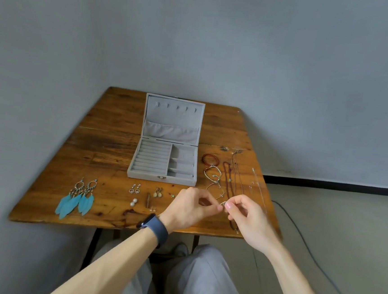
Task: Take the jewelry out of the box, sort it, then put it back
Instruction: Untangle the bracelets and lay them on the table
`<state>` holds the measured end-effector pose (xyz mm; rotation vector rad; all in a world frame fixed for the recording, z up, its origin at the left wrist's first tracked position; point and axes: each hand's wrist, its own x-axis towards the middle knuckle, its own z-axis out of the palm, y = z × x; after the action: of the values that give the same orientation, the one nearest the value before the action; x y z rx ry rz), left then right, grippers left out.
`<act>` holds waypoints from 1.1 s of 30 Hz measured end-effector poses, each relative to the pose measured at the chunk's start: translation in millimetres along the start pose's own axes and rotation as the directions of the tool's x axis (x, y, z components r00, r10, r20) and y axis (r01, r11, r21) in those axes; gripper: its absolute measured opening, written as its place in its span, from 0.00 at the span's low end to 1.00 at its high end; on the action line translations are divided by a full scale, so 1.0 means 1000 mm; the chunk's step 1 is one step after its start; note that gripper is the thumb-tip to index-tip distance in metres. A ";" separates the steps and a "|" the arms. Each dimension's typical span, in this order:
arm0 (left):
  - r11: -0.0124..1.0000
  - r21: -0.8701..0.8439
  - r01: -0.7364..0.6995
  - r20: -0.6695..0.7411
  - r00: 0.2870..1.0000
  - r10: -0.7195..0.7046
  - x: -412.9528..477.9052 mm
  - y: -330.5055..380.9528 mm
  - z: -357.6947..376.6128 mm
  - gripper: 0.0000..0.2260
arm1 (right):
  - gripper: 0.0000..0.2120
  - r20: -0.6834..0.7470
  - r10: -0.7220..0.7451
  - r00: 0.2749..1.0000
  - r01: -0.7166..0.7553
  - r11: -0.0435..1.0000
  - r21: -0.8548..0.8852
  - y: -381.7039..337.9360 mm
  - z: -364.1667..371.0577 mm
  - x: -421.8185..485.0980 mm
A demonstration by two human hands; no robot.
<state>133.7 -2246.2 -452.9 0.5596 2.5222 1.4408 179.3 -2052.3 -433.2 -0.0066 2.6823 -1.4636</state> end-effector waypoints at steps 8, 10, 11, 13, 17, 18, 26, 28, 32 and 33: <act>0.998 -0.064 0.022 0.047 0.999 -0.019 0.000 0.013 -0.002 0.04 | 0.06 0.064 0.092 0.994 -0.108 0.938 0.330 0.009 0.010 -0.002; 0.999 -0.017 0.030 0.035 0.999 -0.029 0.003 0.013 -0.004 0.03 | 0.05 0.113 0.116 0.987 -0.152 0.902 0.404 0.013 0.009 0.000; 0.999 0.021 0.034 0.022 0.999 -0.034 0.004 0.011 -0.006 0.03 | 0.06 0.139 0.130 0.982 -0.177 0.889 0.422 0.014 0.007 0.001; 0.993 0.109 0.046 -0.001 0.999 -0.046 0.007 0.006 -0.007 0.03 | 0.07 0.152 0.147 0.977 -0.192 0.920 0.343 0.019 0.001 0.001; 0.963 0.263 0.064 0.030 0.997 -0.074 0.005 -0.006 -0.006 0.04 | 0.06 0.054 0.110 0.992 -0.113 0.992 0.063 0.029 -0.007 -0.001; 0.957 0.285 0.060 0.046 0.996 -0.077 0.004 -0.008 -0.005 0.04 | 0.06 0.024 0.105 0.994 -0.106 0.994 0.027 0.031 -0.007 -0.001; 0.779 0.622 0.077 0.013 0.994 -0.109 0.008 -0.005 0.006 0.05 | 0.04 -0.207 -0.048 0.977 -0.022 0.945 -0.326 0.040 0.015 0.010; 0.712 0.697 0.082 0.000 0.993 -0.115 0.014 -0.003 0.007 0.07 | 0.06 -0.204 -0.090 0.975 -0.003 0.910 -0.415 0.040 0.019 0.020; 0.640 0.762 0.095 -0.036 0.994 -0.104 0.029 -0.001 0.010 0.08 | 0.08 -0.191 -0.156 0.969 0.033 0.850 -0.526 0.042 0.022 0.038; 0.626 0.774 0.092 -0.035 0.994 -0.102 0.032 -0.001 0.010 0.08 | 0.08 -0.192 -0.164 0.968 0.033 0.837 -0.547 0.043 0.022 0.041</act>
<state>108.0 -2226.0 -458.4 0.5120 3.0255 0.2065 141.9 -2049.2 -484.3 -0.0126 3.2395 -0.7029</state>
